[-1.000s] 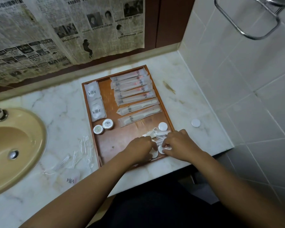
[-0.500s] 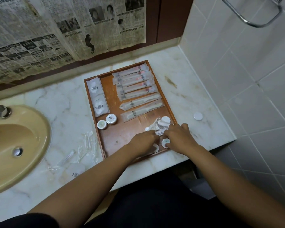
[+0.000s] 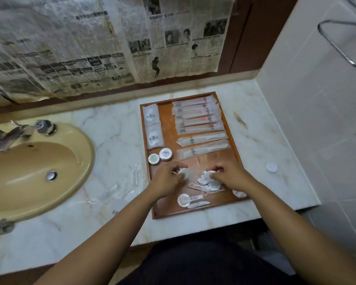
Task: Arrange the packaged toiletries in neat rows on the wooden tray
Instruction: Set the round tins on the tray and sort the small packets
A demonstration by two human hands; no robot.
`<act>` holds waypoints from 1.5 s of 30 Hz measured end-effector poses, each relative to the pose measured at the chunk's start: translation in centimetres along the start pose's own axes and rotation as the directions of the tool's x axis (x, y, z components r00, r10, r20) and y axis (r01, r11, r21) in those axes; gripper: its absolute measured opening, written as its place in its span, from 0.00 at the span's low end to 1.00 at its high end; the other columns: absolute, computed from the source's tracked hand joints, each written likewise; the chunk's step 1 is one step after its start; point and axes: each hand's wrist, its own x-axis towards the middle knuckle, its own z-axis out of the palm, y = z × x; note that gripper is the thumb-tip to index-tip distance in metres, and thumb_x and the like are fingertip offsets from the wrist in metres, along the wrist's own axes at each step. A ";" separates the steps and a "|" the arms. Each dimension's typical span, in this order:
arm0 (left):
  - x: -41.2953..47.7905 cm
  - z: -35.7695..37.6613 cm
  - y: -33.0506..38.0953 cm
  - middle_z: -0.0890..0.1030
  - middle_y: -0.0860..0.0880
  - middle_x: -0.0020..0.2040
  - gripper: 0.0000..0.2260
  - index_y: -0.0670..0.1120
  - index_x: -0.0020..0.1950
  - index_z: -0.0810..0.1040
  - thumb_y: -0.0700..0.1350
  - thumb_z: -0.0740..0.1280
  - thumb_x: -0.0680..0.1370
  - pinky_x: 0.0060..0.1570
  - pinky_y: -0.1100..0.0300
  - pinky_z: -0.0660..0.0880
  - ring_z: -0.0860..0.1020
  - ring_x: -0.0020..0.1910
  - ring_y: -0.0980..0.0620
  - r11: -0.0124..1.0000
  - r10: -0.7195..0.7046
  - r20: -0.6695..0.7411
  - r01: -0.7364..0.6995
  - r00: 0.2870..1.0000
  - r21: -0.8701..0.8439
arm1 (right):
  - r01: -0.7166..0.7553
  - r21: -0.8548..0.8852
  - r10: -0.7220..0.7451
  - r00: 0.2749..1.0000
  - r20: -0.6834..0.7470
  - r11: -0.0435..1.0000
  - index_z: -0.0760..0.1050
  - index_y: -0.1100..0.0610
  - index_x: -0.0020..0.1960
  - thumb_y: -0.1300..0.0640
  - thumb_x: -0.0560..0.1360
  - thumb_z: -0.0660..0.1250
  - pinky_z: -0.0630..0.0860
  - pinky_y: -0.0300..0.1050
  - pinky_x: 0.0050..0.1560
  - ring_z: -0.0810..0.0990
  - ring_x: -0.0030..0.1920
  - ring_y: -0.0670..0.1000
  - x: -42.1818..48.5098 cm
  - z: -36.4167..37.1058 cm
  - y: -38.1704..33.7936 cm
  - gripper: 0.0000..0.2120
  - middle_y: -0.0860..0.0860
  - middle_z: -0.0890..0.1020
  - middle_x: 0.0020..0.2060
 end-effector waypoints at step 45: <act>3.3 -8.7 -6.8 0.85 0.52 0.50 0.07 0.48 0.52 0.86 0.48 0.74 0.77 0.53 0.58 0.76 0.81 0.51 0.55 0.968 -0.251 -0.301 0.233 0.920 -0.094 | -0.015 -0.318 -0.070 0.965 -0.254 0.948 0.82 0.42 0.44 0.48 0.76 0.68 0.55 0.49 0.53 0.75 0.56 0.47 9.9 7.0 -10.7 0.04 0.41 0.77 0.51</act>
